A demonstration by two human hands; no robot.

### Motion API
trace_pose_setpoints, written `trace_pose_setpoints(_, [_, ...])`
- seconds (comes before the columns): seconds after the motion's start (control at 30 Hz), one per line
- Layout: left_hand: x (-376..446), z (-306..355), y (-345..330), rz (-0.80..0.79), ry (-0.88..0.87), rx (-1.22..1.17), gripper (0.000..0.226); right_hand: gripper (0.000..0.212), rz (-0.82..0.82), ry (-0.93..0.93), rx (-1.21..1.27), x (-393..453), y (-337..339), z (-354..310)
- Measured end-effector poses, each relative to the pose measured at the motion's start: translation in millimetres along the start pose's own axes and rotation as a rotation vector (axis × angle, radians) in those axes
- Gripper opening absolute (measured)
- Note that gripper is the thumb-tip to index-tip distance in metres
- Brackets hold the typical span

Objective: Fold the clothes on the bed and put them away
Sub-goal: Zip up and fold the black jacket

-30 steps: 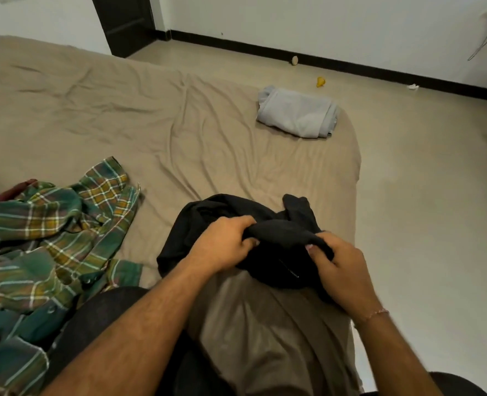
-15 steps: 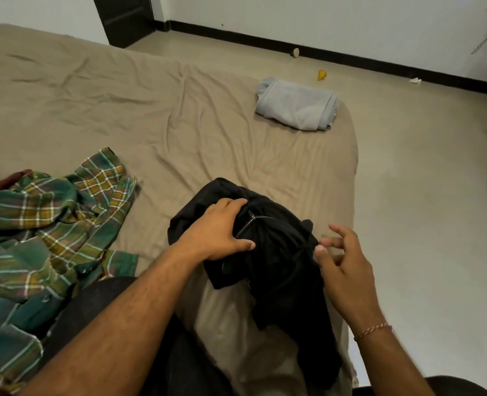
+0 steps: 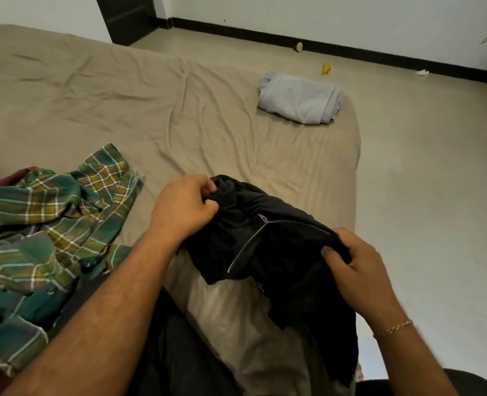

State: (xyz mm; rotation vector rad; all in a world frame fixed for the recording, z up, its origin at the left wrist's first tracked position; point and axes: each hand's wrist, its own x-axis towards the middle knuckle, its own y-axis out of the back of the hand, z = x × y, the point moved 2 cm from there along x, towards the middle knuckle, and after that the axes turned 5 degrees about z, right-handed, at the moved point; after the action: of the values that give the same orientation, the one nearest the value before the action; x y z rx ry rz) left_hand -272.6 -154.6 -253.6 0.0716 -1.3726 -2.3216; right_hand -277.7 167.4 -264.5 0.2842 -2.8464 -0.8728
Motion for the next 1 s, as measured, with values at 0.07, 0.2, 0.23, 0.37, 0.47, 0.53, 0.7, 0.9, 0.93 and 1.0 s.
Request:
trace_pose_setpoints(0.07, [-5,7,-1,0.170,-0.256,0.035,0.033,0.020,0.035,0.065,-0.112,0,0,3])
trace_pose_setpoints(0.2, [-5,35,-36,-0.205,-0.570,-0.195,0.066,0.030,-0.030,0.124,-0.072,4,1,-1])
trace_pose_setpoints(0.23, [-7,36,-50,-0.328,-0.552,-0.145,0.077,0.035,-0.127,0.088,-0.031,6,1,0])
trace_pose_setpoints(0.37, [-7,31,-75,-0.405,-0.507,0.017,0.056,0.079,-0.545,-0.124,-0.098,-5,2,20])
trace_pose_setpoints(0.47, [-2,39,-46,-0.210,-0.603,-0.064,0.032,0.032,-0.444,-0.140,-0.229,-1,12,23])
trace_pose_setpoints(0.53, [-9,41,-23,-0.099,-0.617,-0.202,0.028,0.013,-0.264,-0.096,-0.198,22,28,4])
trace_pose_setpoints(0.7, [-39,50,5,-0.040,-0.186,-0.653,0.026,0.033,0.254,0.095,-0.088,132,65,-96])
trace_pose_setpoints(0.9, [-87,41,-44,-0.025,0.506,-0.827,0.037,0.079,0.073,0.255,-0.185,170,28,-150])
trace_pose_setpoints(0.93, [-85,38,-44,0.004,0.526,-0.773,0.041,0.075,0.106,0.261,-0.140,153,17,-139])
trace_pose_setpoints(1.0, [-78,39,-34,0.085,0.409,-0.549,0.052,0.067,0.159,0.192,-0.020,105,0,-98])
